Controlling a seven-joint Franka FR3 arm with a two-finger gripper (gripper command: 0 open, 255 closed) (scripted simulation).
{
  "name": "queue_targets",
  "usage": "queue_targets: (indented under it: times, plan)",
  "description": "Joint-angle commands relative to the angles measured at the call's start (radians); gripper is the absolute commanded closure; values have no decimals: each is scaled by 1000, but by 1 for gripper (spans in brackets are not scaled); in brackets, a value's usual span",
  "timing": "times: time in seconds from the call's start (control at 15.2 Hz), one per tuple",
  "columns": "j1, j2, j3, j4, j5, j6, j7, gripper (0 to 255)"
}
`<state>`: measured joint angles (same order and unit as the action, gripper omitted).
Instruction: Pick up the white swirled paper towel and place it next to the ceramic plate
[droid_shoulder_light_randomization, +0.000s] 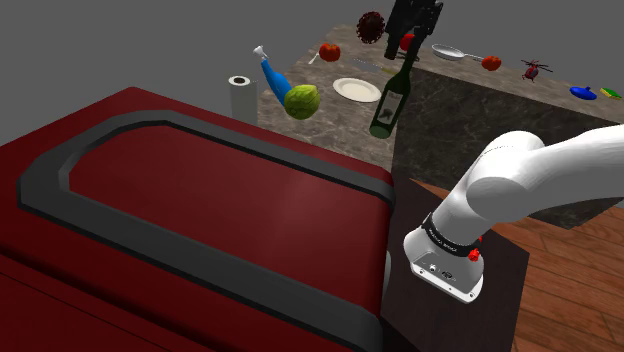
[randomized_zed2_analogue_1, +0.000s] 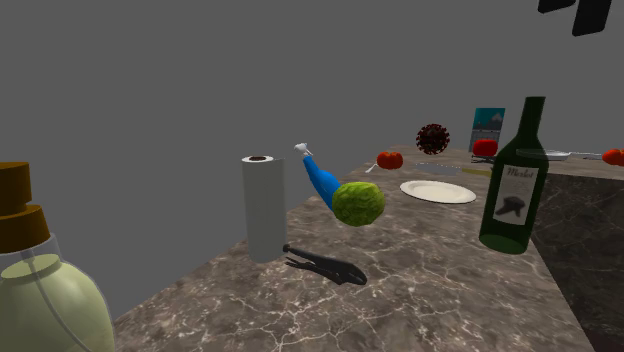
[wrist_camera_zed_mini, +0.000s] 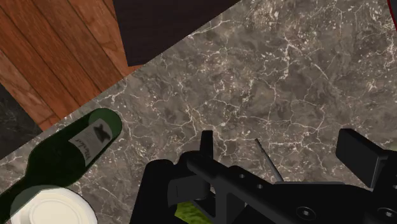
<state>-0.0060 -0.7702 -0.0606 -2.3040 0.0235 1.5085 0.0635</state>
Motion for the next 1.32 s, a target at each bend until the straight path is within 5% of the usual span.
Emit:
queue_targets:
  times: [0.0, 0.59, 1.25]
  plan:
    - [0, 0, 0, 0, 0, 0, 0, 0]
    - [35, 284, 70, 78, 15, 229, 47, 0]
    - [61, 637, 137, 289, -19, 393, 111, 0]
